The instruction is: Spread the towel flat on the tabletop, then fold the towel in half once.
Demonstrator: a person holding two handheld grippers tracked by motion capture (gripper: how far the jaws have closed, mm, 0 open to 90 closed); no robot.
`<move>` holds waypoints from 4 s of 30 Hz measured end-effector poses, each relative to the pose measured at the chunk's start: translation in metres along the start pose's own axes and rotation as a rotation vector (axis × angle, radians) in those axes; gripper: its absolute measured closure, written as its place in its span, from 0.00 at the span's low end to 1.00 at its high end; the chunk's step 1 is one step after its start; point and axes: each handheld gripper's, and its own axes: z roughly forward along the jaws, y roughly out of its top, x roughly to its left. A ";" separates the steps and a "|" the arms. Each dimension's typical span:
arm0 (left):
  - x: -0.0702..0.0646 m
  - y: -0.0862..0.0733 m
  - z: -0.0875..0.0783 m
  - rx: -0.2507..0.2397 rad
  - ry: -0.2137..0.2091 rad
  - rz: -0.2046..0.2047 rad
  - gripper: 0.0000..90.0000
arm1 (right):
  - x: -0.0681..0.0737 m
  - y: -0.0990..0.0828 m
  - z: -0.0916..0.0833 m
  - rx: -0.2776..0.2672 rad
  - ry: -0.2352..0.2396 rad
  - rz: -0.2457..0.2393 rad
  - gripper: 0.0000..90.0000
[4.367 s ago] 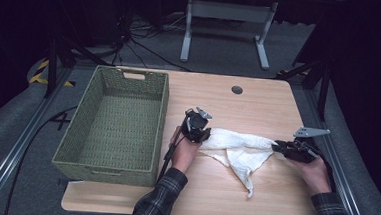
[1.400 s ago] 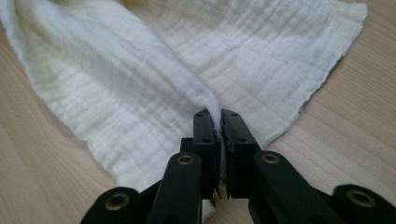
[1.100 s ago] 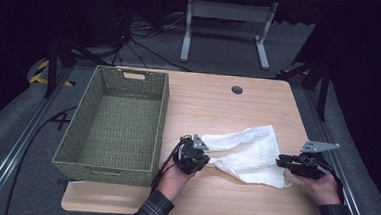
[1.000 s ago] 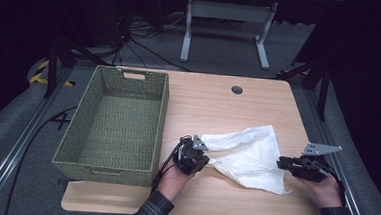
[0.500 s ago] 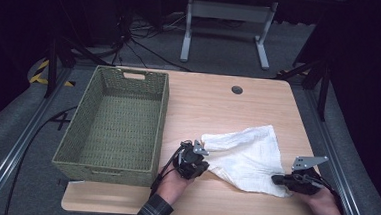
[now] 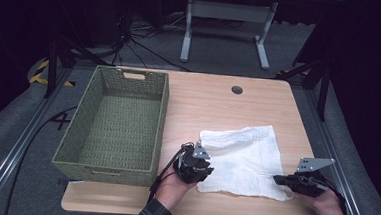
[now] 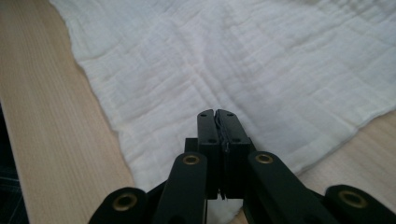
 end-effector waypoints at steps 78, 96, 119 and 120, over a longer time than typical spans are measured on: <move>0.043 0.022 0.048 0.173 0.008 -0.024 0.59 | -0.036 0.031 0.020 0.002 -0.090 0.049 0.76; 0.080 0.045 0.051 0.082 0.156 -0.077 0.61 | -0.068 0.058 0.026 -0.017 -0.123 0.071 0.72; 0.124 0.044 0.073 0.143 0.256 -0.122 0.75 | -0.095 0.065 0.036 -0.029 -0.177 0.093 0.72; 0.122 0.044 0.073 0.147 0.249 -0.120 0.75 | -0.096 0.064 0.037 -0.031 -0.189 0.088 0.72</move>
